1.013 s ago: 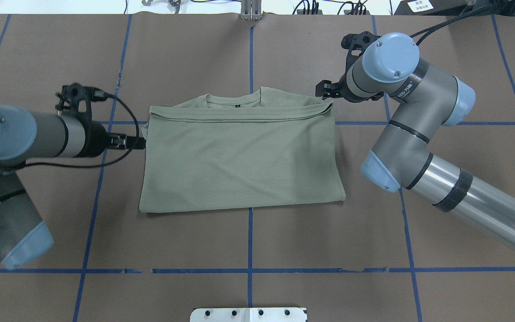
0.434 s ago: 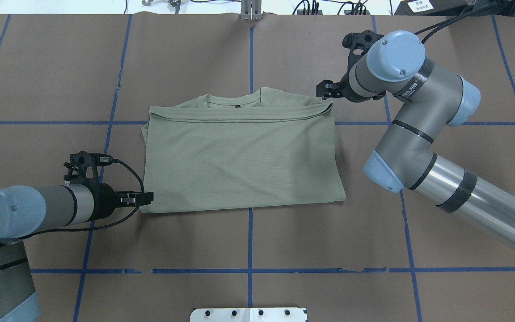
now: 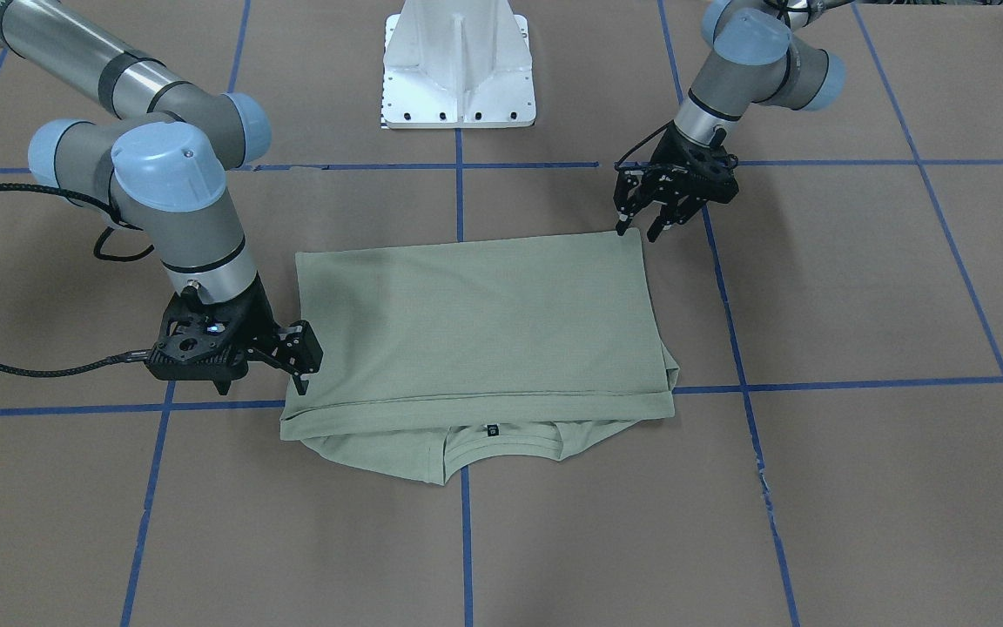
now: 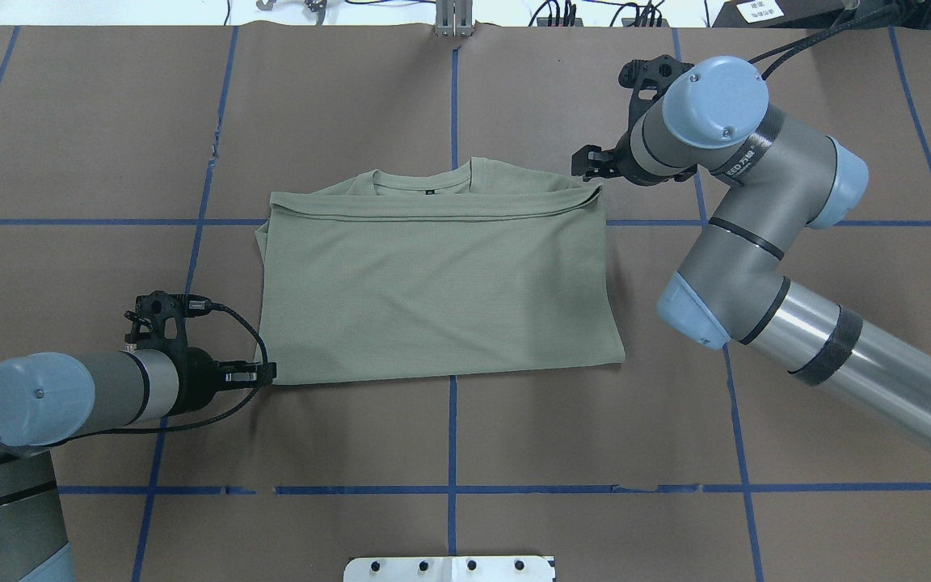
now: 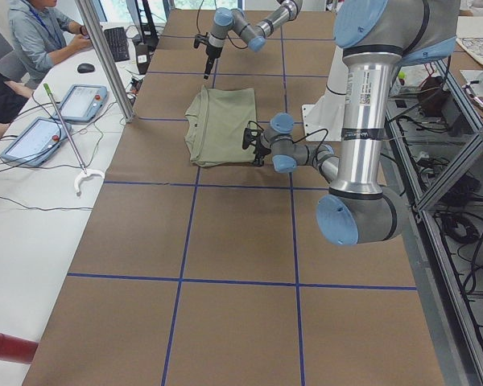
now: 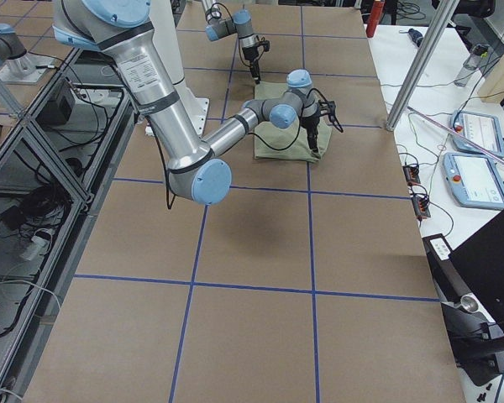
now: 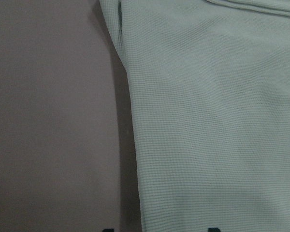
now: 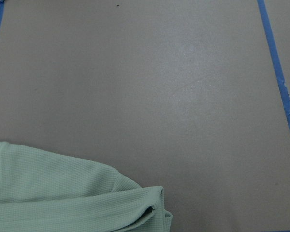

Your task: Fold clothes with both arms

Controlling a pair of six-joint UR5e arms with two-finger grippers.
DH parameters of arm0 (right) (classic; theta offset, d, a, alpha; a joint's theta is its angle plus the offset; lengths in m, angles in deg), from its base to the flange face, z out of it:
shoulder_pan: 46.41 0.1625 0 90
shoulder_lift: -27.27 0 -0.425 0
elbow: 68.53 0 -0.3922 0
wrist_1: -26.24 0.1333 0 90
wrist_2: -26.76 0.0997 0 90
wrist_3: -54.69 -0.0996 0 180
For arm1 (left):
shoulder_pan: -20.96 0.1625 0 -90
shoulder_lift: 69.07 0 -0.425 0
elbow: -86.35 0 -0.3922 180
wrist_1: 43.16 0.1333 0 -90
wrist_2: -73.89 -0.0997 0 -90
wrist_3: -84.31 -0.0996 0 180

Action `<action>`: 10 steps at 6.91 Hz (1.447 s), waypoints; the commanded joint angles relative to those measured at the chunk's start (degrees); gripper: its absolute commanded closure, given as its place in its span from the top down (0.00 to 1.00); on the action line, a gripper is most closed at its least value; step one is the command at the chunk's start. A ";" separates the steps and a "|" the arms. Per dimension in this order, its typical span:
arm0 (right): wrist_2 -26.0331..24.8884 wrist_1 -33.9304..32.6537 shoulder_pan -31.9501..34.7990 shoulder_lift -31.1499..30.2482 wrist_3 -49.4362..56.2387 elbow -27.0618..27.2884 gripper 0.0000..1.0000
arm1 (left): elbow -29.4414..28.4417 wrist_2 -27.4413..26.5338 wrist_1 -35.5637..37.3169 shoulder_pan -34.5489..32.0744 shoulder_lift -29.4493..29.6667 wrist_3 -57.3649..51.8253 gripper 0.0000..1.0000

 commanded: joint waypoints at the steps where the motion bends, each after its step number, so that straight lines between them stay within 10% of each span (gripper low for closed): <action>1: 0.00 -0.09 -0.02 -0.03 -0.06 -0.04 1.00 | -0.87 0.02 0.00 0.54 0.36 0.07 0.49; 3: 0.00 -0.09 -0.02 -0.03 0.03 -0.04 1.00 | -0.87 0.10 0.00 0.90 0.45 0.07 0.32; 4: 0.00 0.00 -0.02 -0.03 0.03 -0.04 1.00 | -0.78 0.10 0.00 0.90 0.45 0.07 0.01; 8: -0.09 0.00 -0.10 -0.03 -0.50 -0.04 1.00 | 0.89 0.81 0.35 -0.94 -2.00 -4.73 0.00; 10: -0.09 0.00 -0.10 -0.03 -0.76 0.05 1.00 | -2.43 1.07 0.52 -13.01 -1.75 -19.73 0.00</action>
